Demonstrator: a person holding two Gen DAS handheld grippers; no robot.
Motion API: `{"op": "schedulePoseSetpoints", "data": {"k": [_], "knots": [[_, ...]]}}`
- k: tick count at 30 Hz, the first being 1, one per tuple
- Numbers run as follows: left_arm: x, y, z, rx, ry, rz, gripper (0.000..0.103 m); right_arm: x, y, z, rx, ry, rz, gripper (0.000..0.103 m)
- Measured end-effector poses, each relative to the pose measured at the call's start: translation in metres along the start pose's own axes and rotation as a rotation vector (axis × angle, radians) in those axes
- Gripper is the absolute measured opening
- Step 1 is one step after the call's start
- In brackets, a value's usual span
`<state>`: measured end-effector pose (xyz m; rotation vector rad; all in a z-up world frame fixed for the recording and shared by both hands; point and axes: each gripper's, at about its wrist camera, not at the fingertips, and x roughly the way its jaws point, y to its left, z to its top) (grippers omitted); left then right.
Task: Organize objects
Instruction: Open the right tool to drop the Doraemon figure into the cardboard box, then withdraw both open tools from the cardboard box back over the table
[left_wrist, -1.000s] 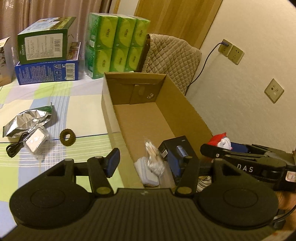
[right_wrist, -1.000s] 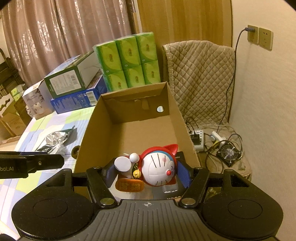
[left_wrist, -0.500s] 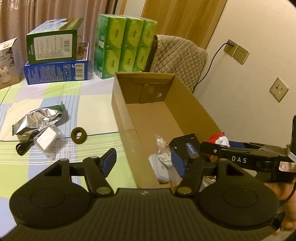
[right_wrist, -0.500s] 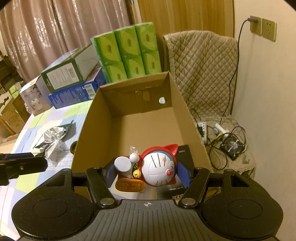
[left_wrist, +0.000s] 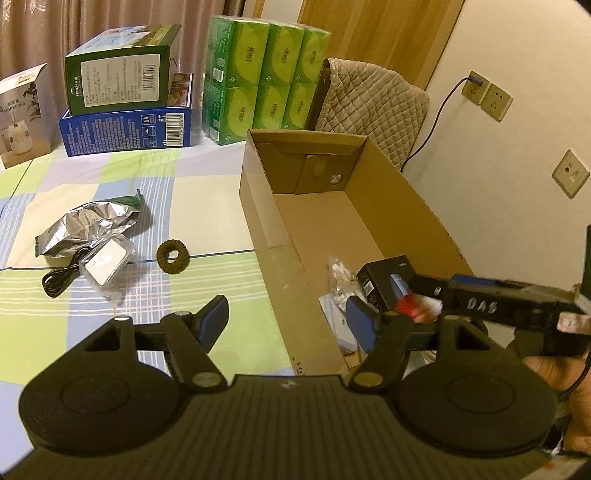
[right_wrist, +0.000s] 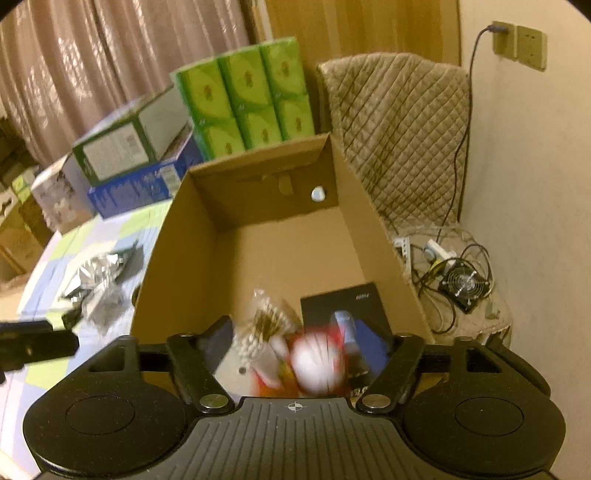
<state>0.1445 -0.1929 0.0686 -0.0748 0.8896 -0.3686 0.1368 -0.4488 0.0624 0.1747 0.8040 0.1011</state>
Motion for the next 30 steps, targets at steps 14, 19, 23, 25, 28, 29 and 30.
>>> {"op": "schedulePoseSetpoints", "data": {"k": [14, 19, 23, 25, 28, 29, 30], "knots": [[-0.023, 0.004, -0.01, -0.006, -0.014, 0.017, 0.073, -0.038, 0.019, -0.006, -0.008, -0.03, 0.014, 0.079], [-0.038, 0.008, -0.015, -0.011, -0.029, 0.013, 0.078, -0.05, 0.032, -0.016, -0.028, -0.026, 0.005, 0.079], [-0.048, 0.012, -0.018, -0.015, -0.036, 0.018, 0.08, -0.059, 0.042, -0.022, -0.047, -0.03, -0.002, 0.079], [-0.054, 0.015, -0.021, -0.021, -0.043, 0.017, 0.08, -0.062, 0.048, -0.024, -0.057, -0.029, -0.003, 0.079], [-0.062, 0.02, -0.024, -0.027, -0.054, 0.018, 0.083, -0.066, 0.057, -0.026, -0.074, -0.027, -0.002, 0.079], [-0.064, 0.022, -0.025, -0.029, -0.057, 0.018, 0.083, -0.067, 0.06, -0.027, -0.08, -0.029, -0.001, 0.079], [-0.067, 0.023, -0.026, -0.03, -0.061, 0.019, 0.083, -0.068, 0.062, -0.028, -0.084, -0.03, 0.0, 0.08]]}}
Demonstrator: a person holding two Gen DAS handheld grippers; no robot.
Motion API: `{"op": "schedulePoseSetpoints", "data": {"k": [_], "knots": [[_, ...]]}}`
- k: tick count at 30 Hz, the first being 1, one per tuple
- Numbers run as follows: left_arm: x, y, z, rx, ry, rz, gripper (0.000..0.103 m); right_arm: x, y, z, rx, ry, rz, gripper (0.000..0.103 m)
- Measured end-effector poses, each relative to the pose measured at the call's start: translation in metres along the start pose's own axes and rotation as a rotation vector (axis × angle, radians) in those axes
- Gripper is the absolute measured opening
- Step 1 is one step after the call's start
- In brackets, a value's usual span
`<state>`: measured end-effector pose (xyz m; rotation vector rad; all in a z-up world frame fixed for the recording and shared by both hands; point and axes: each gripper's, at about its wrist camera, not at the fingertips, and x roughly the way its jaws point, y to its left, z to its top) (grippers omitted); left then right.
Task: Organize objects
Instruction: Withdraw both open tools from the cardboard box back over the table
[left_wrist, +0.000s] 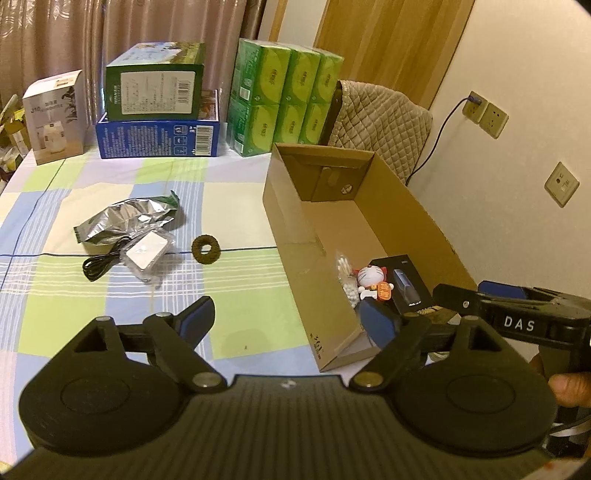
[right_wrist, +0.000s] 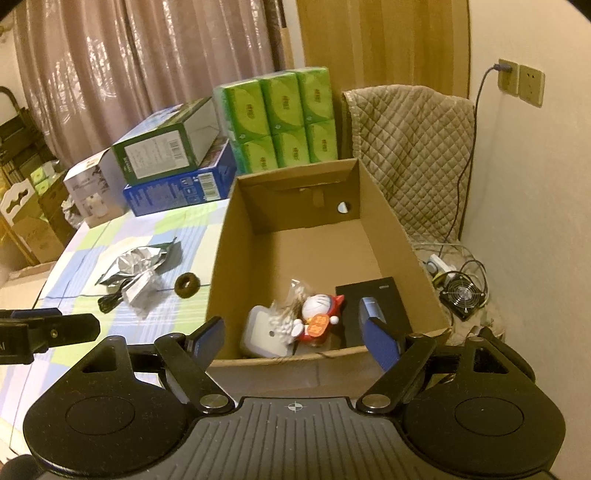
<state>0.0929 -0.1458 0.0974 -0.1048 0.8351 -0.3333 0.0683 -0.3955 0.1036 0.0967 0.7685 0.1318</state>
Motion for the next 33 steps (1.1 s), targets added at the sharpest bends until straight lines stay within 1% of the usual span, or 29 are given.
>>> {"op": "schedulePoseSetpoints", "data": {"k": [11, 18, 26, 31, 33], "knots": [[-0.023, 0.027, -0.006, -0.036, -0.03, 0.02, 0.089, -0.004, 0.033, -0.001, -0.043, -0.004, 0.032, 0.08], [-0.032, 0.044, -0.008, -0.062, -0.04, 0.033, 0.089, -0.002, 0.048, 0.0, -0.07, -0.001, 0.045, 0.08], [-0.037, 0.059, -0.01, -0.08, -0.046, 0.044, 0.094, 0.002, 0.06, 0.0, -0.09, 0.003, 0.062, 0.08], [-0.043, 0.075, -0.011, -0.104, -0.071, 0.06, 0.098, 0.003, 0.071, 0.001, -0.1, -0.007, 0.088, 0.08], [-0.045, 0.083, -0.012, -0.111, -0.074, 0.079, 0.099, 0.003, 0.076, 0.001, -0.104, -0.017, 0.101, 0.08]]}}
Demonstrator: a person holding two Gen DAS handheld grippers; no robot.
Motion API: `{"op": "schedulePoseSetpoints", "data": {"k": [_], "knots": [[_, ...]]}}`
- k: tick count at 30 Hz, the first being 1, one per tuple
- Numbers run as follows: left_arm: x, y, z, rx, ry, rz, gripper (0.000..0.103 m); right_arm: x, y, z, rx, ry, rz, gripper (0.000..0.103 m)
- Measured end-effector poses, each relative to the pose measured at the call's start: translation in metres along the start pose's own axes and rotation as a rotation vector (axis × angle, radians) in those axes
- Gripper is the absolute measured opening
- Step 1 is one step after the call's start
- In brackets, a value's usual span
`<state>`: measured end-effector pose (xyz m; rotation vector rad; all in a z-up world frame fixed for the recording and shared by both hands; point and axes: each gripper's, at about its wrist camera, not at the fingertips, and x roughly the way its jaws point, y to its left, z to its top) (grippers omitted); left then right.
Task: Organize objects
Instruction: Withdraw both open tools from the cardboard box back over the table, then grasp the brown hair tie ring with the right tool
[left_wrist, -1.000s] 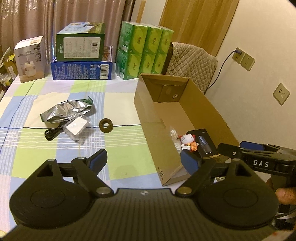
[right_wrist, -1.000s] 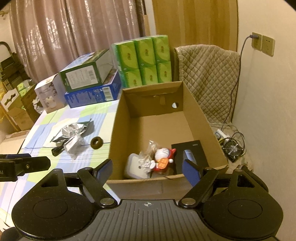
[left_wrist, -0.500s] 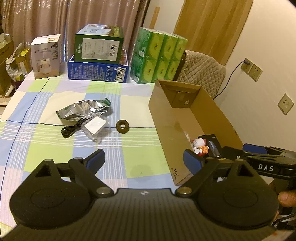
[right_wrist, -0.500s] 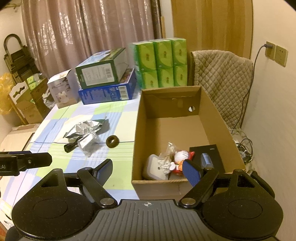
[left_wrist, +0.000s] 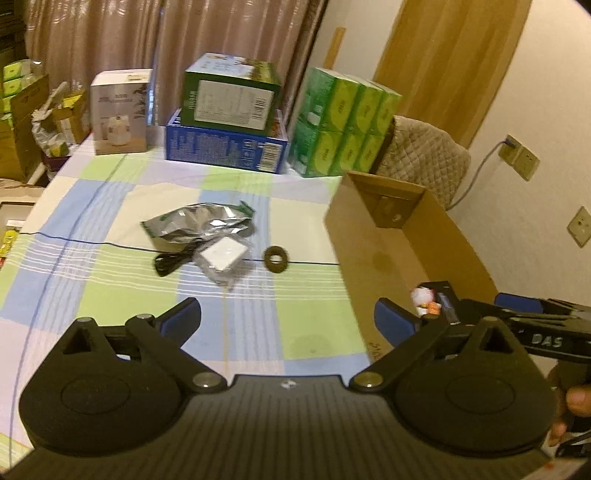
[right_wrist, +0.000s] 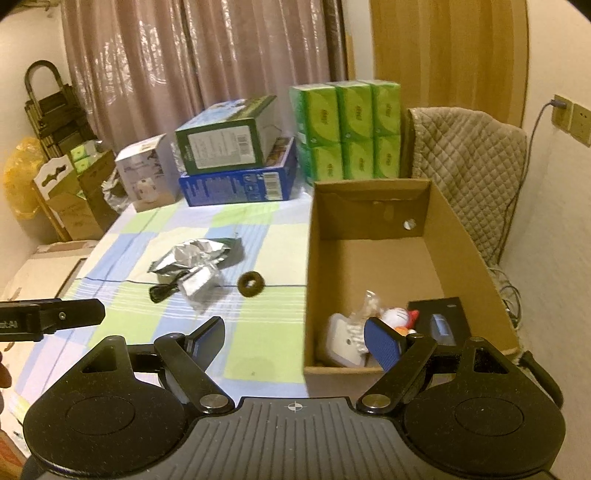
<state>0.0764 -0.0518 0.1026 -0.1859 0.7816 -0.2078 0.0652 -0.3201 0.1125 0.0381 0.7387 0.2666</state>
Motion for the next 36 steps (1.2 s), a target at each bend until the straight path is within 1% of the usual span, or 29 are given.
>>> {"op": "schedulePoseSetpoints", "data": {"k": [4, 9, 11, 13, 17, 19, 23, 25, 29, 31, 32, 36], "knots": [[-0.004, 0.021, 0.001, -0.027, -0.02, 0.041, 0.102, 0.005, 0.013, 0.003, -0.006, -0.017, 0.032, 0.08], [-0.004, 0.048, 0.001, -0.046, -0.027, 0.104, 0.102, 0.018, 0.031, 0.007, -0.016, -0.027, 0.069, 0.08], [-0.002, 0.059, 0.001, -0.046, -0.025, 0.123, 0.102, 0.025, 0.037, 0.008, -0.007, -0.044, 0.067, 0.08], [0.003, 0.07, 0.001, -0.049, -0.02, 0.135, 0.102, 0.033, 0.043, 0.01, 0.002, -0.055, 0.075, 0.08], [0.016, 0.092, 0.0, -0.059, -0.019, 0.137, 0.102, 0.055, 0.059, 0.013, -0.014, -0.037, 0.106, 0.079], [0.028, 0.101, 0.0, -0.053, -0.008, 0.147, 0.102, 0.069, 0.067, 0.015, -0.034, -0.022, 0.113, 0.079], [0.052, 0.114, -0.001, -0.033, 0.011, 0.158, 0.102, 0.1, 0.076, 0.016, -0.032, 0.006, 0.115, 0.079], [0.066, 0.121, -0.001, -0.026, 0.026, 0.16, 0.102, 0.116, 0.078, 0.016, -0.036, 0.02, 0.11, 0.077], [0.093, 0.132, -0.005, -0.011, 0.043, 0.16, 0.101, 0.15, 0.082, 0.013, -0.046, 0.054, 0.099, 0.069], [0.108, 0.136, -0.006, 0.005, 0.051, 0.164, 0.099, 0.165, 0.082, 0.011, -0.049, 0.064, 0.091, 0.067], [0.116, 0.138, -0.006, 0.013, 0.057, 0.166, 0.096, 0.174, 0.081, 0.01, -0.048, 0.071, 0.086, 0.066], [0.145, 0.144, -0.006, 0.035, 0.073, 0.17, 0.093, 0.201, 0.074, 0.008, -0.03, 0.091, 0.067, 0.063]]}}
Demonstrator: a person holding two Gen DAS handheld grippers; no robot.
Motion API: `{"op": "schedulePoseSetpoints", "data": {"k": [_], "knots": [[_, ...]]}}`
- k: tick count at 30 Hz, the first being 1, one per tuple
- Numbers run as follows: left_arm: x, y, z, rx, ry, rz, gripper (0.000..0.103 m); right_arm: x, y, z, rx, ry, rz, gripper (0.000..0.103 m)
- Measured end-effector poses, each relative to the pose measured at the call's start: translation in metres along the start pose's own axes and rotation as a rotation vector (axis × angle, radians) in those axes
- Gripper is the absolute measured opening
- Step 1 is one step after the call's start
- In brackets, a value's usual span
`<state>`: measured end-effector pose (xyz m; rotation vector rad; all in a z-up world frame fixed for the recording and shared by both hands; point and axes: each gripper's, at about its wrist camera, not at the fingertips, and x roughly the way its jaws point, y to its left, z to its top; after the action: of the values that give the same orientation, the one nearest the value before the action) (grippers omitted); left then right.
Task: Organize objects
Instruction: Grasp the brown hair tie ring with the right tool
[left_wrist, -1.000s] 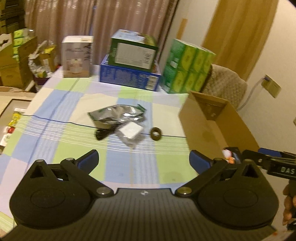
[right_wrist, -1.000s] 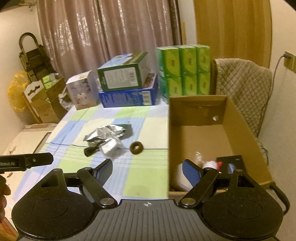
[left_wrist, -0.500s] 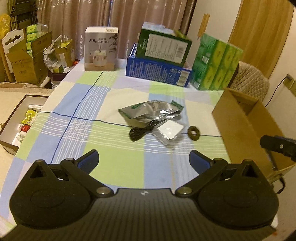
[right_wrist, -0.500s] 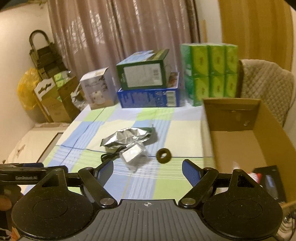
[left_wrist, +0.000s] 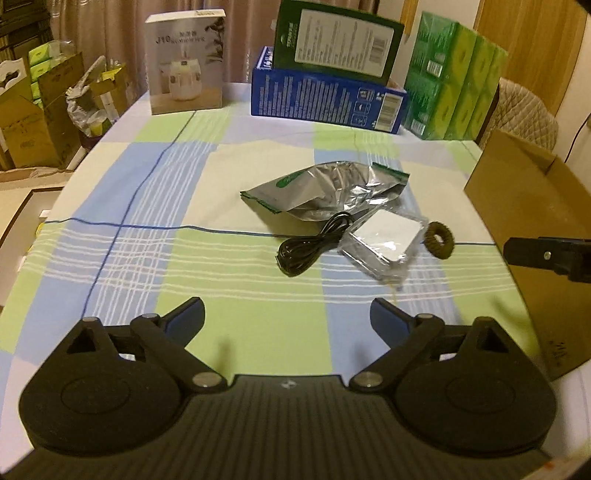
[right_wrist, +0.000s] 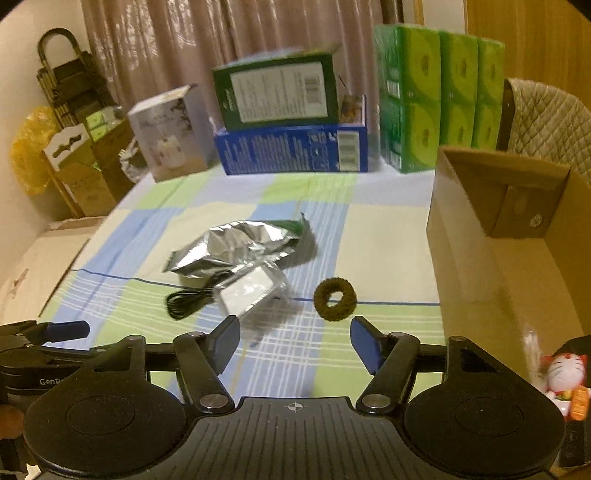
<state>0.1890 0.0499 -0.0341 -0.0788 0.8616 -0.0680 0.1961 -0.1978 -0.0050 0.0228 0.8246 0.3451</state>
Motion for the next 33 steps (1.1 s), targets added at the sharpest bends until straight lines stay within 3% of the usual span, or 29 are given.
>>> {"op": "schedulePoseSetpoints", "data": {"k": [7, 12, 14, 16, 28, 33], "knots": [[0.036, -0.006, 0.008, 0.027, -0.013, 0.0, 0.088, 0.038, -0.017, 0.0, 0.0, 0.031, -0.017, 0.059], [0.052, -0.013, 0.013, 0.055, -0.032, -0.059, 0.084, 0.062, -0.029, 0.004, -0.008, 0.041, -0.033, 0.056], [0.057, -0.017, 0.013, 0.072, -0.03, -0.069, 0.075, 0.07, -0.031, 0.005, -0.02, 0.045, -0.029, 0.054], [0.062, -0.02, 0.012, 0.079, -0.024, -0.084, 0.072, 0.08, -0.034, 0.006, -0.023, 0.054, -0.024, 0.052], [0.081, -0.013, 0.011, 0.099, -0.048, -0.075, 0.072, 0.114, -0.036, 0.008, -0.066, 0.044, -0.068, 0.049], [0.083, -0.005, 0.017, 0.114, -0.075, -0.063, 0.072, 0.118, -0.031, 0.007, -0.083, 0.041, -0.074, 0.038]]}}
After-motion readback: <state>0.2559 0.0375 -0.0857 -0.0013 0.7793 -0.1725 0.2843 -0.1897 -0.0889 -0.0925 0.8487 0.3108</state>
